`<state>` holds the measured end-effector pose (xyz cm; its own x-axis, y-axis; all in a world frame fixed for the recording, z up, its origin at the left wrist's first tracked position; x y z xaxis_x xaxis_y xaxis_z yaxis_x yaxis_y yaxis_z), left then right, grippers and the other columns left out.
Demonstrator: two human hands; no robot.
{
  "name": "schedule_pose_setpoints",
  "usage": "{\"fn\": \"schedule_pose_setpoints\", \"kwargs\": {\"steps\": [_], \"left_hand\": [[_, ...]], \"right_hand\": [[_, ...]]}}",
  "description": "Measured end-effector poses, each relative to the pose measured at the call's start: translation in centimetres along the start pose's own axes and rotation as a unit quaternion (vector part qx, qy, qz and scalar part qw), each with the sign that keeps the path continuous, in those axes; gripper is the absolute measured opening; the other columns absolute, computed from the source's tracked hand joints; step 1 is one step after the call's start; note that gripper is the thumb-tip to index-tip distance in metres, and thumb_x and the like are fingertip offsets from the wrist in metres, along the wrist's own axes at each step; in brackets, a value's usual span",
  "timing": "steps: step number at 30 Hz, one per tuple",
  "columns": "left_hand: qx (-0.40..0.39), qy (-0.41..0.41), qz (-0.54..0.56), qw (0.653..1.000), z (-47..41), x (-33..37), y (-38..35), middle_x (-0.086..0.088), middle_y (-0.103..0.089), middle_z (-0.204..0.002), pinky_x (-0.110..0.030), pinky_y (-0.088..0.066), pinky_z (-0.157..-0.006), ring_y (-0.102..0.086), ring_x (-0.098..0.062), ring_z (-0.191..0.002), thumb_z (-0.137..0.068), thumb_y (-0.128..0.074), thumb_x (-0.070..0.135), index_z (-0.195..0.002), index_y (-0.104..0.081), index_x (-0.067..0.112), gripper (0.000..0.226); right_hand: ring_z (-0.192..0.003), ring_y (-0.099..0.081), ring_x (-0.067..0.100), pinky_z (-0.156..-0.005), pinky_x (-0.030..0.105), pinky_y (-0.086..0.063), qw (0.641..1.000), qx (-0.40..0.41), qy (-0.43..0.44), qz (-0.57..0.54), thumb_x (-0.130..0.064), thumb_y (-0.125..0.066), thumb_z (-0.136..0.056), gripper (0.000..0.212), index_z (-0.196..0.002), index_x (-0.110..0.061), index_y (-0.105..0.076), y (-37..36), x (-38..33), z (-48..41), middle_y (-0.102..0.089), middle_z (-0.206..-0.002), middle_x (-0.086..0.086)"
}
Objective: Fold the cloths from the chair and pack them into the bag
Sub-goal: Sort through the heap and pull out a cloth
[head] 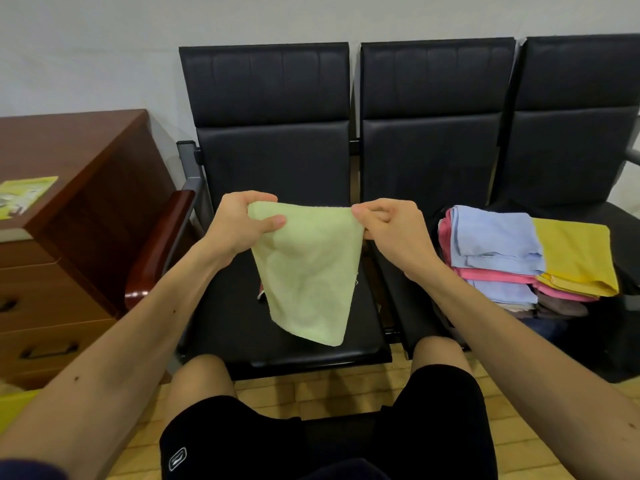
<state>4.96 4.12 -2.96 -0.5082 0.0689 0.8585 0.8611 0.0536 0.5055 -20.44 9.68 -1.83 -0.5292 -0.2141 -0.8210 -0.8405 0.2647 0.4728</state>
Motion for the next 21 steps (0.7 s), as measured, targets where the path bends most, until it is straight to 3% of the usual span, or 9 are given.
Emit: {"fn": "schedule_pose_setpoints", "kwargs": {"steps": [3, 5, 9, 12, 16, 21], "left_hand": [[0.006, -0.005, -0.014, 1.0, 0.1, 0.3, -0.4, 0.005, -0.066, -0.113, -0.041, -0.057, -0.091, -0.064, -0.018, -0.108, -0.079, -0.083, 0.025, -0.113, -0.071, 0.021, 0.036], [0.017, -0.013, -0.027, 0.999, 0.2, 0.4, -0.4, 0.006, -0.069, -0.106, -0.041, -0.058, -0.088, -0.066, -0.017, -0.103, -0.079, -0.084, 0.026, -0.107, -0.073, 0.021, 0.031], [0.031, -0.035, -0.051, 0.998, 0.8, 0.7, -0.6, 0.005, -0.071, -0.097, -0.039, -0.058, -0.085, -0.067, -0.015, -0.096, -0.081, -0.081, 0.027, -0.099, -0.074, 0.02, 0.021], [0.033, -0.06, -0.06, 0.996, 1.6, 1.2, -0.9, 0.008, -0.071, -0.092, -0.027, -0.055, -0.078, -0.066, -0.008, -0.089, -0.084, -0.079, 0.025, -0.094, -0.073, 0.021, 0.012], [0.037, -0.075, -0.062, 0.995, 2.2, 1.6, -1.1, 0.011, -0.069, -0.087, -0.023, -0.052, -0.072, -0.065, -0.005, -0.085, -0.083, -0.078, 0.025, -0.091, -0.074, 0.021, 0.01], [0.068, -0.13, -0.099, 0.984, 3.1, 2.7, -0.9, 0.015, -0.06, -0.082, -0.025, -0.049, -0.076, -0.057, -0.006, -0.083, -0.08, -0.082, 0.025, -0.089, -0.076, 0.021, 0.012]], "right_hand": [[-0.076, -0.065, -0.006, -0.082, 0.021, -0.056, 0.998, 0.045, 0.026, 0.04, -0.029, -0.069, -0.091, 0.015, -0.1, -0.019, -0.077, 0.6, 0.2, 0.2, -0.067, -0.081, -0.023], [-0.074, -0.062, -0.005, -0.08, 0.016, -0.053, 0.992, 0.059, 0.064, 0.088, -0.028, -0.071, -0.09, 0.02, -0.105, -0.016, -0.075, 0.6, -0.4, 0.7, -0.067, -0.085, -0.018], [-0.083, -0.068, 0.01, -0.085, 0.031, -0.056, 0.983, 0.064, 0.098, 0.141, -0.028, -0.069, -0.092, 0.023, -0.11, -0.014, -0.073, 0.7, -0.9, 1.2, -0.076, -0.096, 0.001], [-0.085, -0.069, 0.017, -0.084, 0.038, -0.055, 0.975, 0.074, 0.108, 0.18, -0.03, -0.068, -0.093, 0.023, -0.109, -0.015, -0.073, 1.2, -1.1, 1.4, -0.075, -0.093, 0.003], [-0.081, -0.065, 0.018, -0.083, 0.041, -0.054, 0.97, 0.055, 0.095, 0.217, -0.033, -0.066, -0.094, 0.021, -0.105, -0.016, -0.07, 1.3, -0.5, 1.3, -0.068, -0.083, -0.003], [-0.095, -0.055, 0.011, -0.083, 0.024, -0.045, 0.983, 0.023, 0.076, 0.167, -0.025, -0.069, -0.091, 0.008, -0.091, -0.017, -0.065, 1.8, 0.9, 0.9, -0.056, -0.103, -0.006]]}}
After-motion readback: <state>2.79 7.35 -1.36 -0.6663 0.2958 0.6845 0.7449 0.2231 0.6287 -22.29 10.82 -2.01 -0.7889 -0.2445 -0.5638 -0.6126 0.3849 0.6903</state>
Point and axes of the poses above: each hand's wrist, its own z-axis away from the middle knuckle, its own y-axis out of the back of the hand, x = y × z, the point moved 7 cm from there along -z, towards the middle knuckle
